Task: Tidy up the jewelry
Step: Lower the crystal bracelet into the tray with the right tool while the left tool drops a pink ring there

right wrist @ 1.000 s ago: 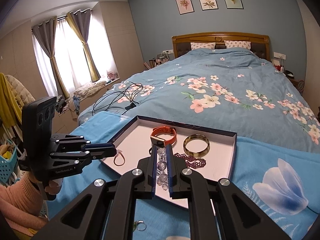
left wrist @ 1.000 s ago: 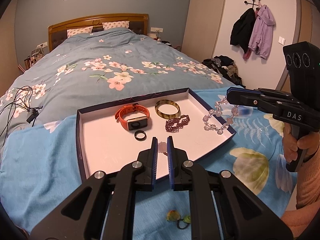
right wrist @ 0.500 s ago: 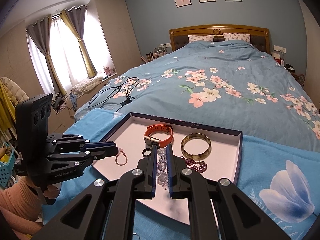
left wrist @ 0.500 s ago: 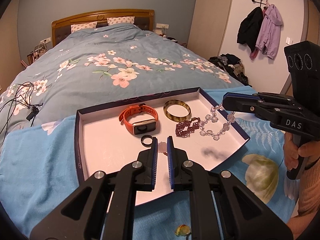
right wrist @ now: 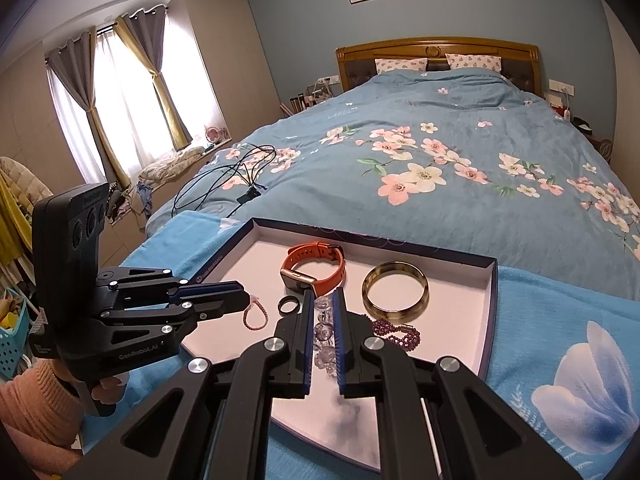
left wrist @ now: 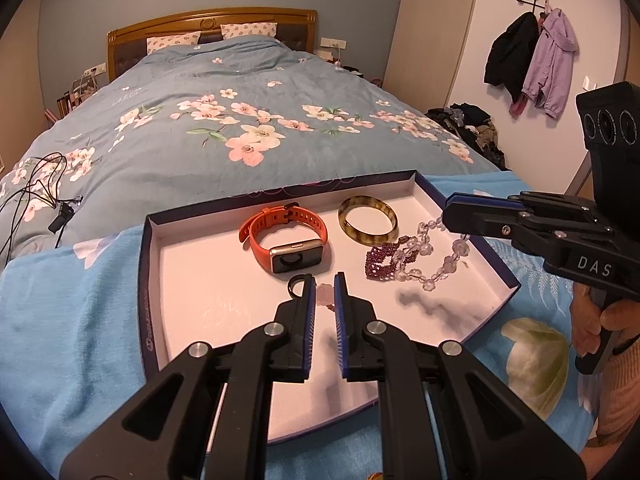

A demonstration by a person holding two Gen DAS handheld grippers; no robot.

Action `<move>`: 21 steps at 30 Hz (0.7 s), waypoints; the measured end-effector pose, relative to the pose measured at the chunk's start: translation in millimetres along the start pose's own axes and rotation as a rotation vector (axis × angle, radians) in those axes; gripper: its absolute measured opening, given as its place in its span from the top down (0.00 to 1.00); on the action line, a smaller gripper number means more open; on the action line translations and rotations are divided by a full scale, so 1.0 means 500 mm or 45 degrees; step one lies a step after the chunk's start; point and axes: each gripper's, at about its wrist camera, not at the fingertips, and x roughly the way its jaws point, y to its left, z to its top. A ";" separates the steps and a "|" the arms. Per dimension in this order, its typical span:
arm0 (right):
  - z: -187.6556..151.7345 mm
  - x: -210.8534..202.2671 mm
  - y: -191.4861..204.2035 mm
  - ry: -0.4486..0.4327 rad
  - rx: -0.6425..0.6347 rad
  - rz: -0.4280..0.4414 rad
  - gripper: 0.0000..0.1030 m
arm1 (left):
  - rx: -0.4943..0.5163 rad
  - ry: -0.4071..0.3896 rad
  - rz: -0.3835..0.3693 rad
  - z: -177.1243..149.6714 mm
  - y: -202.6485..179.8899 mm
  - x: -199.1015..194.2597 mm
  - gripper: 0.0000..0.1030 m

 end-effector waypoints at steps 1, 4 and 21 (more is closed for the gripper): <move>0.000 0.003 -0.001 0.004 0.002 -0.002 0.93 | -0.004 0.004 -0.002 -0.001 0.001 0.003 0.91; -0.001 0.014 -0.005 0.017 0.006 -0.005 0.93 | -0.007 0.016 0.002 -0.002 -0.001 0.011 0.91; 0.000 0.073 -0.051 0.075 0.058 -0.097 0.93 | -0.042 0.068 0.034 0.006 0.004 0.071 0.91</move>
